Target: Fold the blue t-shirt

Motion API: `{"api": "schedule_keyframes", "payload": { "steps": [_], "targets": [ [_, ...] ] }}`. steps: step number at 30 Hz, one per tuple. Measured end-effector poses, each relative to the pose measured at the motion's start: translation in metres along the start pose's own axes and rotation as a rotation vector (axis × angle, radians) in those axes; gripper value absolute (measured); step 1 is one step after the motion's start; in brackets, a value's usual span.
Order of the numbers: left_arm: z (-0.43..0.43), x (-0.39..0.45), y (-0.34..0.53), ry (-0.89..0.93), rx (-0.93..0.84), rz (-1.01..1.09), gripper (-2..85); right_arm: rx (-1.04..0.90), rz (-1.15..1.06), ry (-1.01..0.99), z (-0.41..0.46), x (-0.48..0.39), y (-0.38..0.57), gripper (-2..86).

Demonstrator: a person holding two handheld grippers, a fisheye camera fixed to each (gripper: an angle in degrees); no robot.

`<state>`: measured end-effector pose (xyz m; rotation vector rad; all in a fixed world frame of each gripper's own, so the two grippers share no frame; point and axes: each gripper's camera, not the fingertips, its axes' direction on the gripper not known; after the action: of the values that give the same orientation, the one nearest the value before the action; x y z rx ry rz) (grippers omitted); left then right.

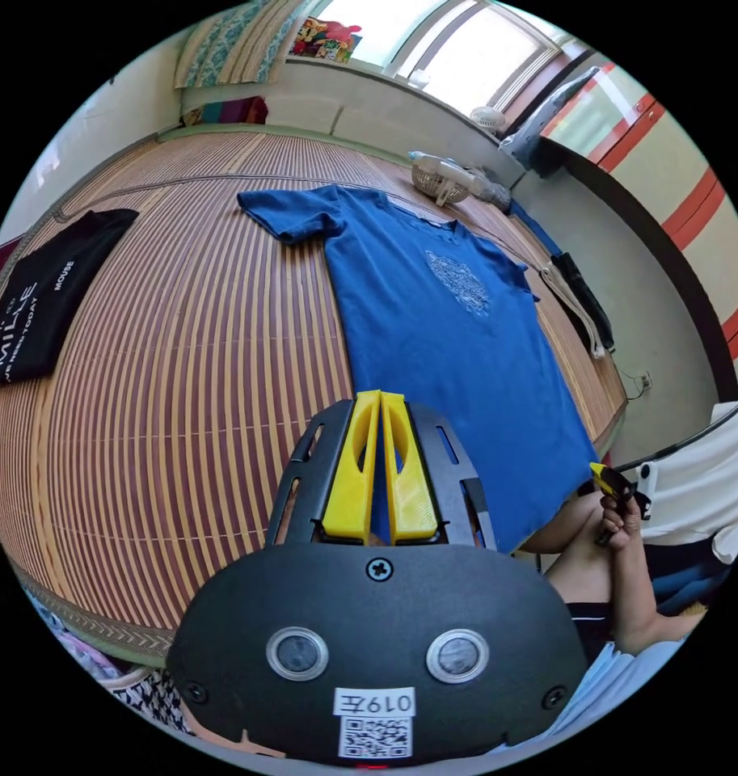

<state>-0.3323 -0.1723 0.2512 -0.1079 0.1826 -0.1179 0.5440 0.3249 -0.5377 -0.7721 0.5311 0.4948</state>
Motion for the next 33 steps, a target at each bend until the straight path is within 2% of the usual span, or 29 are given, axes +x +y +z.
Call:
{"api": "schedule_keyframes", "payload": {
  "steps": [4, 9, 15, 19, 22, 25, 29, 33],
  "targets": [
    [0.009, 0.016, -0.006, -0.057, -0.012, 0.041, 0.8, 0.018, -0.077, 0.113, -0.014, -0.034, -0.005, -0.7],
    [0.017, 0.033, -0.012, -0.1, -0.017, 0.077, 0.8, -0.077, -0.109, 0.233, 0.018, -0.047, -0.011, -0.6],
    [0.022, 0.043, -0.016, -0.107, -0.03, 0.075, 0.7, -0.083, -0.032, 0.174, 0.043, -0.033, 0.006, -0.2],
    [0.014, 0.059, -0.015, -0.175, -0.032, 0.101, 0.7, -0.064, 0.014, 0.134, 0.05, -0.023, 0.013, 0.0],
    [-0.004, 0.079, -0.007, -0.082, -0.024, 0.192, 0.7, -0.07, 0.05, 0.101, 0.059, -0.017, 0.015, 0.3],
    [-0.002, 0.099, 0.003, -0.033, -0.118, 0.312, 0.7, -0.101, 0.049, 0.12, 0.07, -0.022, 0.015, 1.2],
    [0.022, 0.115, 0.009, -0.139, -0.242, 0.395, 0.6, -0.154, -0.064, 0.344, 0.08, -0.062, 0.012, 4.8],
    [0.041, 0.124, 0.008, -0.139, -0.319, 0.436, 0.6, -0.136, -0.188, 0.589, 0.082, -0.112, 0.009, 6.0]
  ]
}}
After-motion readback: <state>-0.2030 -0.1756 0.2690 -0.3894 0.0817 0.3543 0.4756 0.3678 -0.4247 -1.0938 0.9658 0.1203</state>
